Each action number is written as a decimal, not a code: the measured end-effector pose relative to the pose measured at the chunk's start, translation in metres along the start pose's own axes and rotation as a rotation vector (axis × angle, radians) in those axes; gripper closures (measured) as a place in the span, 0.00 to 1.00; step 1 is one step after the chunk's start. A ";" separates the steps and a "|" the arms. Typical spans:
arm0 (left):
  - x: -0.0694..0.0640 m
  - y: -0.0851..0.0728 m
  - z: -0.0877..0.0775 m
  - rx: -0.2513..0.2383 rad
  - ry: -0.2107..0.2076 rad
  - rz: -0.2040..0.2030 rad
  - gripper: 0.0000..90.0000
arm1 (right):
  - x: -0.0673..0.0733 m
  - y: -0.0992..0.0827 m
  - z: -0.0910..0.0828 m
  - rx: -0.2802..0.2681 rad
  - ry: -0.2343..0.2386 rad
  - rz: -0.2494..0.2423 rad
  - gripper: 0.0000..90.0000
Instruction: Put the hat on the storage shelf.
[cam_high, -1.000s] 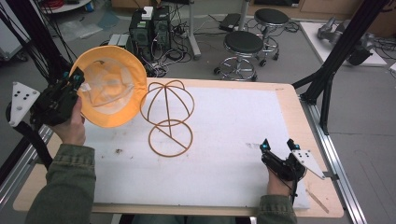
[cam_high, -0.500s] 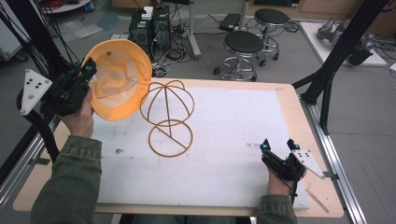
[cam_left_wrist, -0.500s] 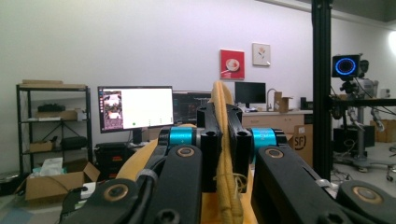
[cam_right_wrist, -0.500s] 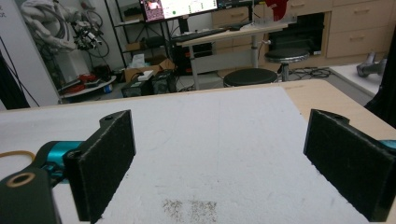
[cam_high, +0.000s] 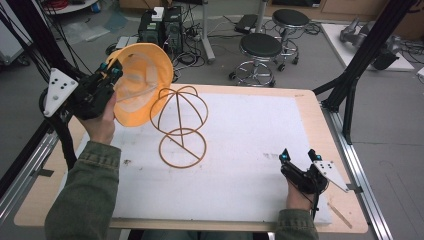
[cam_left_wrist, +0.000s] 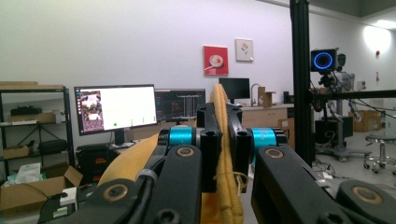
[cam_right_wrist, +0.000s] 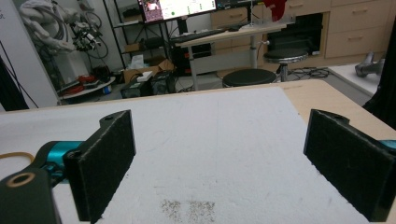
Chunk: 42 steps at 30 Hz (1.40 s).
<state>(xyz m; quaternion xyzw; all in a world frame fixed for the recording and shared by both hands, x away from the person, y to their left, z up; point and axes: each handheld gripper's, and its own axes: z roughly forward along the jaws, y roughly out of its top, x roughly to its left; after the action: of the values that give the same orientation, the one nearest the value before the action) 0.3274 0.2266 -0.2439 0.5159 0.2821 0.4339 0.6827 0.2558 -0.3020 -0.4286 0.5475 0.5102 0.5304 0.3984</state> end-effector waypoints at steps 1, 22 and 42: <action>0.000 0.000 0.000 0.000 0.000 0.000 0.96 | 0.000 0.000 0.000 0.000 0.000 0.000 0.09; -0.053 0.007 0.031 -0.002 -0.156 0.055 0.96 | -0.001 0.000 0.001 -0.001 0.002 0.006 0.09; -0.084 0.000 0.047 0.053 -0.263 0.070 0.96 | -0.001 0.000 0.001 0.004 0.006 0.006 0.09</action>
<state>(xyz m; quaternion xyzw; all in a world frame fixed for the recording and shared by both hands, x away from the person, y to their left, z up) 0.3277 0.1310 -0.2349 0.5957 0.1832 0.3783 0.6844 0.2565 -0.3031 -0.4292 0.5483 0.5104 0.5323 0.3943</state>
